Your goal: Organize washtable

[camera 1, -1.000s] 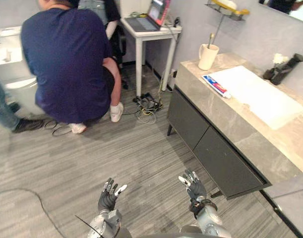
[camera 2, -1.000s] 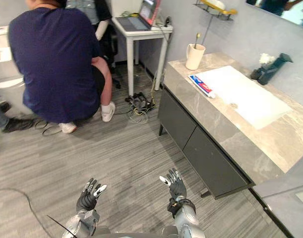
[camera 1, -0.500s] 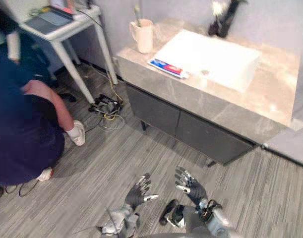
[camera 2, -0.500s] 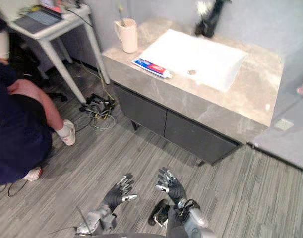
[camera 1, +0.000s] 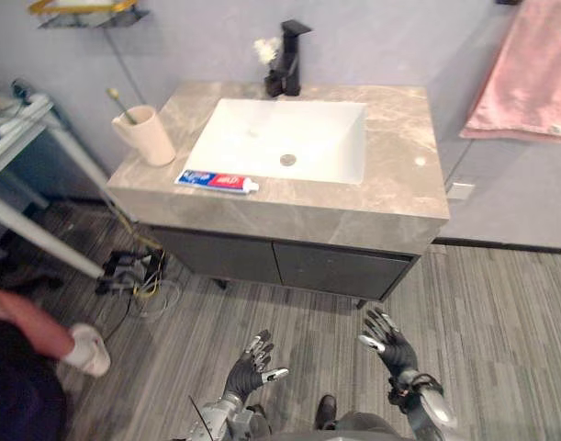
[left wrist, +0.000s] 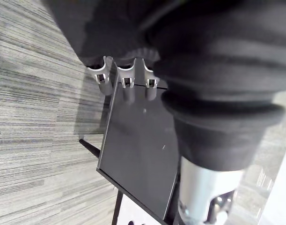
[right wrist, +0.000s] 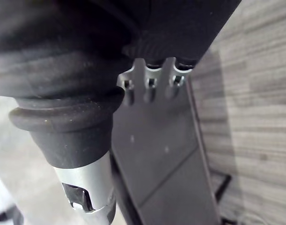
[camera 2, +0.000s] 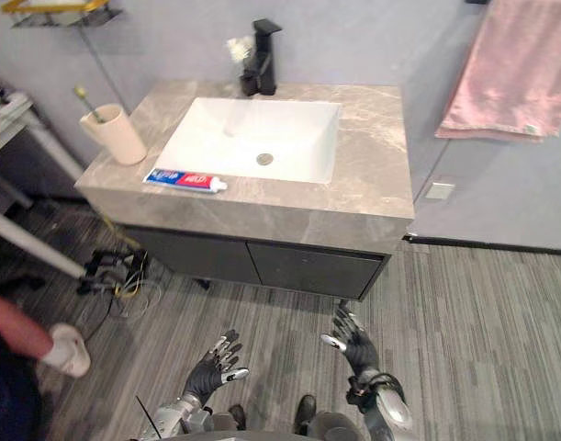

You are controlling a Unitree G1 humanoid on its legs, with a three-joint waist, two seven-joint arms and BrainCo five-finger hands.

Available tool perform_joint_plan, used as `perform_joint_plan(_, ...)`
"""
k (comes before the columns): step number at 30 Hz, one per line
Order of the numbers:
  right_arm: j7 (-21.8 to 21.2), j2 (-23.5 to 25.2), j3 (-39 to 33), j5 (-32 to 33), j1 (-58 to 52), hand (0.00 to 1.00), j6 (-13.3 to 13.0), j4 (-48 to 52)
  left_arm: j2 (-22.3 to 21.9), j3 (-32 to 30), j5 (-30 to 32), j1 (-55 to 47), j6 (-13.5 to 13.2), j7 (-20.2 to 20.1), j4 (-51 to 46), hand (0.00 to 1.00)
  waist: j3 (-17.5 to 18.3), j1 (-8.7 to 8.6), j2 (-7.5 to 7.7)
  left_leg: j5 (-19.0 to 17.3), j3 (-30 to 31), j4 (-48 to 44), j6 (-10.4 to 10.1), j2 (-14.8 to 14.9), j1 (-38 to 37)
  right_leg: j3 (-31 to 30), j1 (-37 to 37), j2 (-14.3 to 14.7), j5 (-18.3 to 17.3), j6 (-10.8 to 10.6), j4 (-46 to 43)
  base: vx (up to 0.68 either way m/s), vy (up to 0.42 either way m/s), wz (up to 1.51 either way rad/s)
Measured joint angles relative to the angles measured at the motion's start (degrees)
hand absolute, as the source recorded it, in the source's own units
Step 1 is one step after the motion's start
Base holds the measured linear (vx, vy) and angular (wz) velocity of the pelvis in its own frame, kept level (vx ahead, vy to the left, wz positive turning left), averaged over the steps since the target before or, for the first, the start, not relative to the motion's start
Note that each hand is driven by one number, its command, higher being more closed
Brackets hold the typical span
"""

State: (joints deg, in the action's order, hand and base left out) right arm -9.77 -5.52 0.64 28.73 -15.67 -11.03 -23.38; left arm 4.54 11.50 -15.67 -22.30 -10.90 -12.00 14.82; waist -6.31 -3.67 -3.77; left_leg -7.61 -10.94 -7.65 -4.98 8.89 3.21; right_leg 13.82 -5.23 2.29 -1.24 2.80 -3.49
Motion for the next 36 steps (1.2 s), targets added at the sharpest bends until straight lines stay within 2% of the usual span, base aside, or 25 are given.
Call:
perform_joint_plan(3,0.67,1.44,0.02,0.09,-0.06,0.0,0.15,0.01,0.82,0.07,-0.18,0.06,-0.27,0.77,-0.16,0.0,0.32,-0.02,0.82,0.24,-3.6,1.85,0.36,-1.57,-2.42,-3.37,0.2,-0.93,1.33,-1.41,1.67,0.12,0.21,-0.55)
perform_joint_plan(7,0.59,3.05,0.04,-0.09,-0.63,0.0,0.16,0.04,2.03,0.17,-0.11,0.49,-0.88,0.94,-1.51,0.0,0.66,-0.09,1.03,0.22,-4.12,3.4,0.39,-3.37,-5.18,-4.3,3.07,-2.33,2.15,-2.68,3.92,0.08,0.132,-0.12)
perform_joint_plan(8,0.73,2.83,-0.12,-2.37,-1.98,0.0,0.26,-2.2,2.37,1.88,0.01,0.85,-0.82,2.09,0.49,0.0,3.99,0.04,1.17,2.67,-3.2,8.61,3.05,-5.45,-5.9,-3.15,3.36,-3.42,4.98,-3.41,7.31,0.02,0.039,0.04)
perform_joint_plan(12,0.73,2.83,-0.12,-2.37,-1.96,0.0,0.26,-2.2,2.37,1.87,0.01,0.85,-0.82,2.09,0.49,0.0,3.99,0.15,1.17,2.67,-3.08,8.63,3.05,-5.47,-5.86,-2.96,3.39,-3.44,4.98,-3.41,7.31,0.0,0.0,0.01)
perform_joint_plan(16,1.46,2.91,-0.18,-2.32,-1.69,0.0,0.29,-2.22,1.75,1.24,-0.47,0.9,-0.77,2.53,0.5,0.0,4.06,1.08,1.36,2.93,-1.96,8.75,3.36,-5.69,-5.37,-0.93,3.9,-3.85,4.87,-3.58,7.74,0.01,0.002,0.22)
perform_joint_plan(20,3.77,3.84,-0.73,-2.19,-0.97,0.0,0.35,-2.33,0.05,-1.32,-4.12,0.98,-0.57,5.16,1.37,0.0,4.12,2.36,2.2,2.98,-1.55,8.42,3.31,-5.71,-5.9,1.68,5.95,-4.35,4.57,-4.37,9.06,0.0,0.009,0.29)
perform_joint_plan(21,4.5,4.75,-1.84,-2.08,-0.49,0.0,0.35,-2.52,-0.12,-2.22,-5.18,1.56,-0.2,6.09,2.07,0.0,3.77,2.34,2.78,1.35,-1.89,4.91,3.24,-5.44,-4.38,4.65,6.78,-4.96,3.12,-4.9,9.05,-0.02,-0.003,0.49)
perform_joint_plan(22,5.21,5.06,-2.84,-1.62,-0.2,0.0,0.44,-3.31,-1.03,-3.66,-6.76,2.7,-0.11,7.14,2.5,0.0,3.5,2.91,2.84,-1.92,-2.07,-1.92,2.57,-3.86,-1.59,8.43,7.37,-5.24,1.82,-4.77,8.38,-0.02,0.006,0.43)
perform_joint_plan(24,6.29,5.03,-2.94,-1.28,0.28,0.0,0.69,-3.54,-1.83,-5.68,-9.1,3.19,-0.08,8.63,3.42,0.0,2.16,4.05,3.62,-4.73,-4.42,-13.79,0.0,-1.19,2.54,10.82,8.87,-5.28,1.39,-4.64,8.21,-0.04,0.019,0.18)
perform_joint_plan(25,7.37,4.31,-2.91,-1.3,0.23,0.0,0.9,-3.54,-2.33,-7.18,-12.25,3.78,-0.02,10.96,3.95,0.0,0.8,4.12,4.44,-4.33,-4.8,-29.36,-1.3,2.16,8.57,11.32,10.83,-5.2,0.94,-4.13,8.19,-0.05,0.054,0.07)
perform_joint_plan(26,7.84,3.9,-3.04,-1.3,0.3,0.0,0.92,-3.65,-3.02,-7.55,-13.61,3.17,0.08,12.03,4.14,0.0,0.52,4.59,4.86,-4.97,-4.88,-34.65,-0.85,3.85,11.29,10.91,11.44,-5.35,0.45,-4.07,7.81,-0.01,0.071,-0.05)
perform_joint_plan(28,8.58,3.13,-4.62,-1.14,0.59,0.0,0.89,-3.9,-3.41,-7.2,-15.26,2.94,0.49,12.6,4.22,0.0,0.43,4.41,5.14,-6.21,-4.99,-32.98,1.11,6.01,12.84,9.5,11.45,-7.05,-0.72,-4.71,6.09,0.11,0.14,-0.36)
perform_joint_plan(30,8.72,2.47,-5.85,-1.09,0.8,0.0,0.81,-3.9,-4.27,-7.18,-15.25,2.94,0.51,12.54,4.13,0.0,0.11,4.2,5.77,-6.01,-4.37,-26.04,0.81,7.81,13.28,7.5,10.38,-9.91,-2.06,-6.23,3.38,0.2,0.271,-0.43)
perform_joint_plan(31,8.82,2.54,-6.45,-1.08,0.89,0.0,0.79,-3.91,-4.68,-7.15,-15.24,2.93,0.64,12.53,3.96,0.0,-0.14,3.63,6.31,-5.1,-2.61,-20.46,-0.38,8.38,13.35,6.03,9.46,-11.97,-3.05,-7.54,1.3,0.23,0.369,-0.4)
perform_joint_plan(32,9.02,2.56,-6.43,-1.07,1.37,0.0,0.79,-4.12,-4.96,-7.18,-15.23,2.66,0.64,12.54,3.67,0.0,-0.26,2.89,6.45,-3.38,0.09,-14.48,-2.65,8.64,13.3,4.83,8.79,-13.56,-4.07,-9.14,-0.46,0.24,0.403,-0.4)
perform_joint_plan(33,9.19,2.61,-6.41,-1.03,1.96,0.0,0.75,-4.54,-5.01,-7.16,-15.17,2.54,0.66,12.55,3.64,0.0,-0.31,2.63,6.38,-2.55,1.65,-11.42,-3.46,8.9,12.99,4.11,8.63,-14.24,-4.52,-10.03,-1.14,0.27,0.477,-0.57)
perform_joint_plan(34,9.71,2.59,-6.41,-0.92,3.02,0.0,0.76,-4.8,-5.28,-7.14,-15.18,2.14,0.71,12.63,3.63,0.0,-0.17,2.68,5.72,-1.31,5.68,-5.77,-4.87,9.14,11.64,2.1,8.14,-15.1,-5.31,-12.2,-2.27,0.23,0.419,-0.59)
perform_joint_plan(35,9.77,2.61,-6.43,-0.77,3.7,0.0,0.69,-5.0,-5.33,-7.1,-15.18,2.1,0.77,12.81,3.7,0.0,-0.16,2.72,5.64,2.64,6.42,-5.44,-7.34,8.87,10.92,1.01,7.98,-15.94,-5.51,-13.5,-2.65,0.28,0.519,-0.88)
perform_joint_plan(36,10.09,4.26,-6.35,-0.09,5.23,0.0,0.71,-6.6,-4.31,-6.94,-15.26,2.25,0.9,13.35,3.58,0.0,-0.21,2.91,7.86,2.25,5.06,-10.34,-6.64,6.37,11.05,-0.69,8.07,-18.78,-4.77,-14.82,-2.61,0.29,0.48,-0.77)
